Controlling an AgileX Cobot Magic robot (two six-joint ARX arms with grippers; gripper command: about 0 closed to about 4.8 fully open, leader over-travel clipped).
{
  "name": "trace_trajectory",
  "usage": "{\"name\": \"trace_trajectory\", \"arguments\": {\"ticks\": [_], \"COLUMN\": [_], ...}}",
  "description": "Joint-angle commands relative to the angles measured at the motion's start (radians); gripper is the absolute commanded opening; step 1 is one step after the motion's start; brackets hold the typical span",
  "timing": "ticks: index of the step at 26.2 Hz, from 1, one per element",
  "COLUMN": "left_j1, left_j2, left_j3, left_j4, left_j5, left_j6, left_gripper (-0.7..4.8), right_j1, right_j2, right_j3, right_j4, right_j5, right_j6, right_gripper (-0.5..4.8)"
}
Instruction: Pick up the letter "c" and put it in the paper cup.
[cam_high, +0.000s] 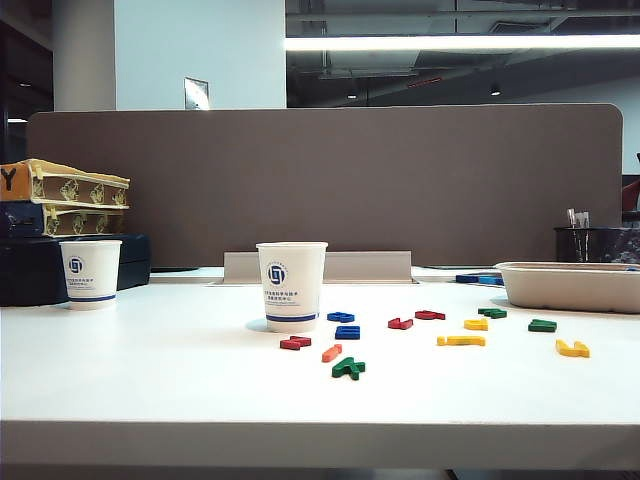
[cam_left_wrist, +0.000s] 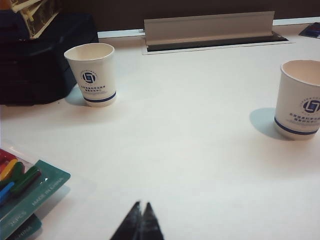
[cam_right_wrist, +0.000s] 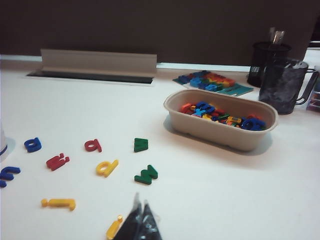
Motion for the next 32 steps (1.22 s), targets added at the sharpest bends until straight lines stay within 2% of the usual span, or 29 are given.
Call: {"name": "trace_trajectory", "arguments": {"ticks": [1,7,19,23,25,32], "left_j1": [0.0,0.0,0.0,0.0,0.0,0.0], "left_j2": [-0.001,-0.001,-0.001,-0.001,-0.001,-0.001], "left_j3": [0.003,0.003,0.003,0.003,0.003,0.003], "left_j4": [0.013,0.013,0.013,0.013,0.013,0.013], "left_j5": [0.004,0.004,0.004,0.004,0.004,0.004], "left_j6": [-0.002,-0.002,-0.002,-0.002,-0.002,-0.002], "left_gripper": [-0.06,-0.06,-0.06,-0.06,-0.06,-0.06], "right_j1": [-0.041,-0.12,-0.216,-0.256,-0.277,-0.307], "right_j2": [-0.018,-0.052,-0.07,-0.07,-0.07,-0.07], "right_j3": [0.003,0.003,0.003,0.003,0.003,0.003], "right_j4": [0.014,0.001,-0.022,-0.022,-0.013,0.039], "right_j5": [-0.026,-0.042,-0.087,-0.147,-0.177,-0.18], "right_j6": [0.0,0.0,0.0,0.0,0.0,0.0], "right_gripper": [-0.01,-0.01,-0.01,-0.01,-0.01,-0.01]}}
